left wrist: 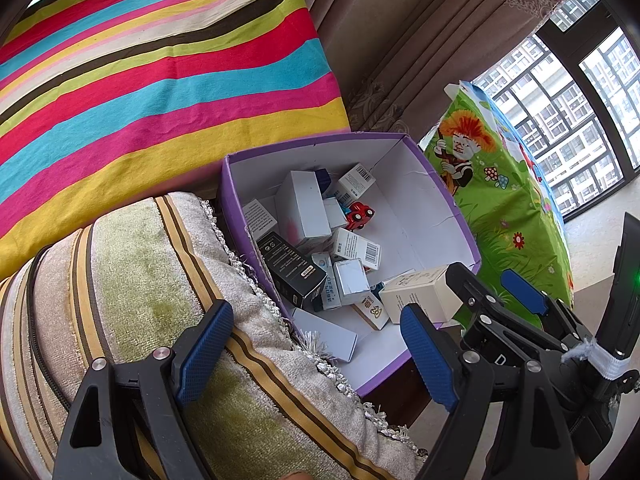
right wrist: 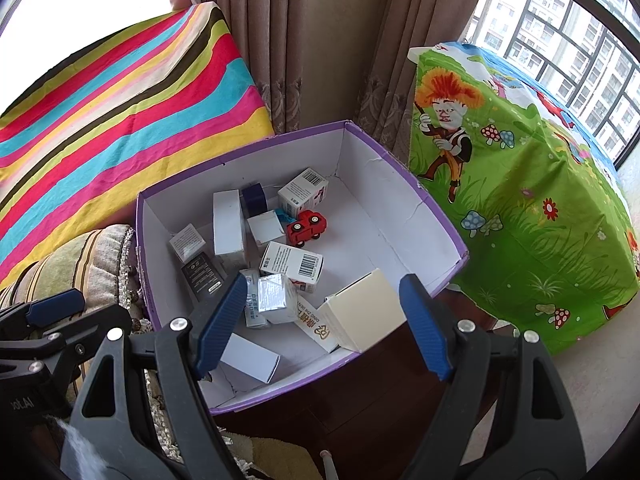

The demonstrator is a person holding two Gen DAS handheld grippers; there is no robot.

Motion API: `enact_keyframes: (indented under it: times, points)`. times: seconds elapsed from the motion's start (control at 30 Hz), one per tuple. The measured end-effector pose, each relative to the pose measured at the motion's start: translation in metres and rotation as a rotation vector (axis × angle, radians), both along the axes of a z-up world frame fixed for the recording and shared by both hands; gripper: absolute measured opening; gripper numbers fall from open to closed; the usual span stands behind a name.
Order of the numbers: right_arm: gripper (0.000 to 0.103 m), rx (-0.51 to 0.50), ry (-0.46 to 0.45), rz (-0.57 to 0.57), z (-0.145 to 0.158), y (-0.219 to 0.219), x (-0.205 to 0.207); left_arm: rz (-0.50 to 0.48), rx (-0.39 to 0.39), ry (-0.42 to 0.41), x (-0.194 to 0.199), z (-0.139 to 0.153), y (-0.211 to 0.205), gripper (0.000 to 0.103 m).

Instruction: Organize rigid objects

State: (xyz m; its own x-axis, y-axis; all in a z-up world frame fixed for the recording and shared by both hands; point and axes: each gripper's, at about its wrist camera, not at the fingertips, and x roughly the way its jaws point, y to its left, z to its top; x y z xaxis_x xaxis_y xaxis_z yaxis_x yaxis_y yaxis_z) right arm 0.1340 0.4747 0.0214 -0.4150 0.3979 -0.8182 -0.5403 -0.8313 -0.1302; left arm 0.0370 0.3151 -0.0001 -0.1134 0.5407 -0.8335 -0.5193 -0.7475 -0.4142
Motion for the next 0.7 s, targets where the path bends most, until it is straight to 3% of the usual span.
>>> enact_keyframes:
  times: [0.7]
  points:
    - [0.081,-0.002,-0.001,-0.001,-0.0016,0.0004,0.0008,-0.008,0.001,-0.002,0.0004,-0.0017,0.0006,0.088]
